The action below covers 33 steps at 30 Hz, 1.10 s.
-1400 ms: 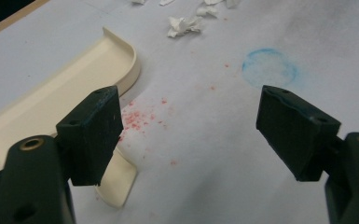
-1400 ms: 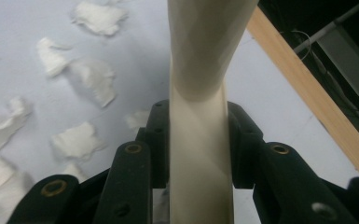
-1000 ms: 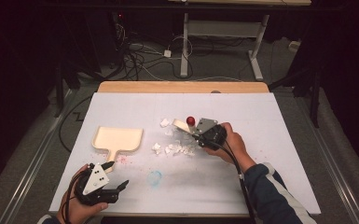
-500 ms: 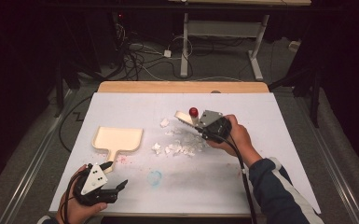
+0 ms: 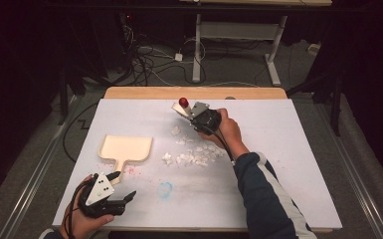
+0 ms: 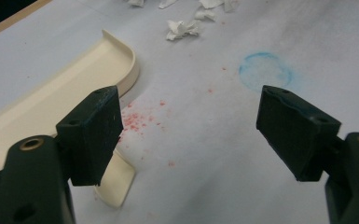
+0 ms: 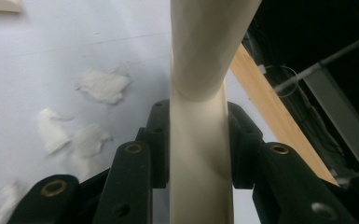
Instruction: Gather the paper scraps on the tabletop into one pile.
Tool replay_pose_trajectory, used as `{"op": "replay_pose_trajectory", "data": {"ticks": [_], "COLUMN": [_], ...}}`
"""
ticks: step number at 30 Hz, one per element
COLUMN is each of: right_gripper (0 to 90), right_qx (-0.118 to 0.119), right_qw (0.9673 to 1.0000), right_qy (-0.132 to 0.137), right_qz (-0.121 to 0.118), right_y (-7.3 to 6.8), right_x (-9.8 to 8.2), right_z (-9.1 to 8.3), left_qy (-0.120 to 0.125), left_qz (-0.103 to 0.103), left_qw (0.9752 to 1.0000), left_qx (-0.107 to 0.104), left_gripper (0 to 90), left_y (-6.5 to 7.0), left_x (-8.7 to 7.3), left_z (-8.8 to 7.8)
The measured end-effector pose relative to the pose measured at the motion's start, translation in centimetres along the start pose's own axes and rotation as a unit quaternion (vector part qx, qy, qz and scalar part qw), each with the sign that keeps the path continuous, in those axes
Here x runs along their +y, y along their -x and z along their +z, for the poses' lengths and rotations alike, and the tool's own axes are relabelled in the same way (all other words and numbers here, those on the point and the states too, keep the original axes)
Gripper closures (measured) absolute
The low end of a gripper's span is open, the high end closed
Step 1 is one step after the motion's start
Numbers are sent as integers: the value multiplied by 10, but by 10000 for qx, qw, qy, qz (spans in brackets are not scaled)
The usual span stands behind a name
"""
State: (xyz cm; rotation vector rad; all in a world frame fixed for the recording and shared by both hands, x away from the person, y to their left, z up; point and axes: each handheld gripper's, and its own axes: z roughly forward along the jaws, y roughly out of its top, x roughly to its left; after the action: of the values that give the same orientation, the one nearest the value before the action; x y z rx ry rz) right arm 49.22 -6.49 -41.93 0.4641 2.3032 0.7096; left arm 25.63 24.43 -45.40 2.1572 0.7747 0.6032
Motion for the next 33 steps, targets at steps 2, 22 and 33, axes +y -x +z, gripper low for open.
{"op": "replay_pose_trajectory", "data": {"ticks": [2, 22, 33], "right_gripper": [677, 674, 674], "right_qx": [-13, 1193, 1595], "right_qw": [10000, 9837, 9725], "right_qy": [19, 579, 671], "right_qz": [-59, -1213, -1557], "right_y": [-1, -46, -56], "right_x": [3, -24, -50], "right_z": [6, -25, -62], "left_qy": [5, -112, -157], "left_qz": [-20, 55, 119], "left_qw": [10000, 9999, 9998], "left_qx": [-13, -49, -92], "left_gripper": [217, 217, 216], "left_y": [-1, 3, 7], "left_x": [-1, -1, 1], "left_z": [0, 1, 2]}}
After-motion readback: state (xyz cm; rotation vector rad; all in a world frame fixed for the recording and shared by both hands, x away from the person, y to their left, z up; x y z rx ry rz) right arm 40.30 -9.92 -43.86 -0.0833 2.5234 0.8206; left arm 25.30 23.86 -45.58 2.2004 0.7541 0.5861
